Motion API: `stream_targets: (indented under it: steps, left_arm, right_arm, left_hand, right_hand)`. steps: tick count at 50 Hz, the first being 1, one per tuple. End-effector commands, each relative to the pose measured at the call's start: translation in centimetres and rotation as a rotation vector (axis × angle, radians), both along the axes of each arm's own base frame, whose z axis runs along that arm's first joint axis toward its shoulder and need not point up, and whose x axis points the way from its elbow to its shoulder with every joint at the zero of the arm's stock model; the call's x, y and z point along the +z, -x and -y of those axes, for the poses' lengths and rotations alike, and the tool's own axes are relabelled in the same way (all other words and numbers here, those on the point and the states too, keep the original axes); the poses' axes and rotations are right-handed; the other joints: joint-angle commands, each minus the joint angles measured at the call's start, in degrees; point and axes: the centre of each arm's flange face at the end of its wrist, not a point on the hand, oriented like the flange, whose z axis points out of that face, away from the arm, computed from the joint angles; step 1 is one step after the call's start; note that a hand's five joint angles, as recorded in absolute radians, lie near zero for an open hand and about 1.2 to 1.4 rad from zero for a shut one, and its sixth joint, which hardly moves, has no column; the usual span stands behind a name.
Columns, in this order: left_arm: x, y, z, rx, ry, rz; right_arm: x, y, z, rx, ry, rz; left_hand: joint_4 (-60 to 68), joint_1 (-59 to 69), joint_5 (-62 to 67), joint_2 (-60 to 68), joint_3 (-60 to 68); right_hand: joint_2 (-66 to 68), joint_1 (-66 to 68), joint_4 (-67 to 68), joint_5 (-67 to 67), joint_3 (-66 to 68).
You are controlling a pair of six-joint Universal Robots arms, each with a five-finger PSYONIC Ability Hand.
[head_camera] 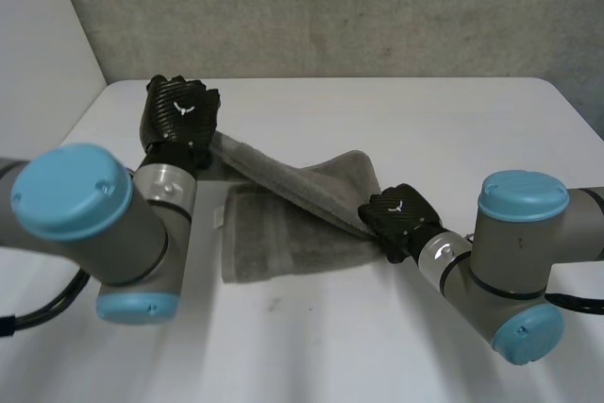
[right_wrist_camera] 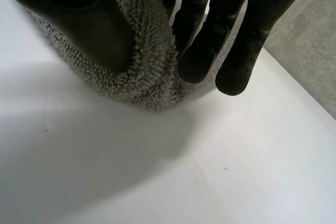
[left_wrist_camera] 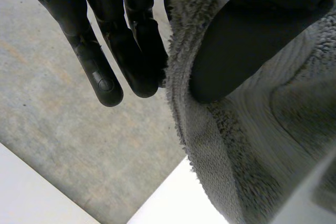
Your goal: Fold the towel.
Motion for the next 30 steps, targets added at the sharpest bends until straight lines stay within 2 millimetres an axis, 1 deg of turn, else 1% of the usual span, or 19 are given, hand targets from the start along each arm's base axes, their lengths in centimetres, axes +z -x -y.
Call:
stream_targets:
  steps: [1,3,4,6,13,14,15,16,17,18,20,21,22,26,30]
  left_arm:
    - [-6.1,-1.6,-3.0,-0.011,-0.136,0.156]
    - [-8.0,-2.5,-4.1,-0.007,-0.189,0.213]
    - [-8.0,-2.5,-4.1,-0.007,-0.190,0.213]
    - [-9.0,-3.2,-4.9,-0.004,-0.222,0.239]
    - [-9.1,-3.2,-5.3,-0.011,-0.232,0.250]
    - [-9.1,-3.1,-5.3,-0.013,-0.232,0.250]
    - [-9.1,-3.1,-5.3,-0.013,-0.232,0.250]
    - [-9.1,-3.1,-5.5,-0.016,-0.235,0.255]
    - [-9.2,-3.1,-5.7,-0.018,-0.245,0.261]
    - [-9.2,-3.1,-5.7,-0.018,-0.245,0.261]
    - [-9.3,-3.1,-6.4,-0.030,-0.281,0.284]
    - [-9.3,-3.1,-6.4,-0.030,-0.281,0.284]
    - [-9.3,-3.1,-6.9,-0.041,-0.303,0.300]
    - [-9.0,-3.3,-7.7,-0.052,-0.345,0.323]
    - [-7.6,-3.4,-7.7,-0.048,-0.342,0.305]
  right_arm:
    - [-0.4,-0.1,0.1,0.002,-0.005,-0.004]
    - [-0.6,-0.1,0.1,0.002,-0.009,-0.006]
    - [-0.6,-0.1,0.1,0.002,-0.009,-0.006]
    - [-0.6,-0.1,0.1,0.002,-0.011,-0.007]
    - [-0.8,0.0,0.1,0.000,-0.017,-0.013]
    - [-0.8,0.0,0.1,-0.002,-0.019,-0.016]
    - [-0.8,0.0,0.1,-0.002,-0.019,-0.016]
    - [-0.8,0.1,0.0,-0.006,-0.018,-0.023]
    - [-0.7,0.1,0.0,-0.005,-0.010,-0.031]
    - [-0.7,0.1,0.0,-0.005,-0.010,-0.031]
    - [-0.4,0.2,-0.1,0.002,0.008,-0.046]
    - [-0.4,0.2,-0.1,0.002,0.009,-0.046]
    - [-0.4,0.3,-0.1,0.000,0.011,-0.052]
    - [0.0,0.8,0.2,-0.013,0.015,-0.052]
    - [0.4,1.6,0.4,-0.024,0.026,-0.084]
  left_hand:
    - [10.33,11.15,11.61,10.29,10.40]
    - [10.33,11.15,11.61,10.29,10.40]
    - [10.33,11.15,11.61,10.29,10.40]
    - [10.33,11.15,11.61,10.29,10.40]
    - [10.19,11.01,11.46,10.14,10.26]
    - [6.19,7.01,7.46,6.14,6.26]
    - [6.15,6.97,7.42,6.10,6.22]
    - [-3.18,-2.36,-1.90,-3.22,-3.10]
    - [-15.26,-14.44,-13.99,-15.31,-15.19]
    - [-15.38,-14.56,-14.11,-15.43,-15.31]
    - [-47.35,-46.53,-46.07,-47.39,-47.28]
    - [-47.51,-46.69,-46.23,-47.56,-47.44]
    - [-59.50,-58.68,-58.23,-59.55,-59.43]
    - [-59.67,-58.85,-58.39,-59.71,-59.60]
    - [-59.67,-58.85,-58.39,-59.71,-59.60]
  right_hand:
    - [8.00,7.00,3.35,4.57,4.01]
    - [8.00,7.00,3.35,4.57,4.01]
    - [8.00,7.00,3.35,4.57,4.01]
    - [8.00,7.00,3.35,4.57,4.01]
    - [8.00,7.00,3.35,4.57,4.01]
    - [8.00,7.00,3.35,4.57,4.01]
    - [8.00,7.00,3.35,4.57,4.01]
    - [8.00,7.00,3.35,4.57,4.01]
    - [8.00,7.00,3.35,4.57,4.01]
    - [8.00,7.00,3.35,4.57,4.01]
    - [8.00,7.00,3.35,4.57,4.01]
    - [8.00,7.00,3.35,4.57,4.01]
    - [8.00,7.00,3.35,4.57,4.01]
    - [8.00,7.00,3.35,4.57,4.01]
    - [8.00,7.00,3.35,4.57,4.01]
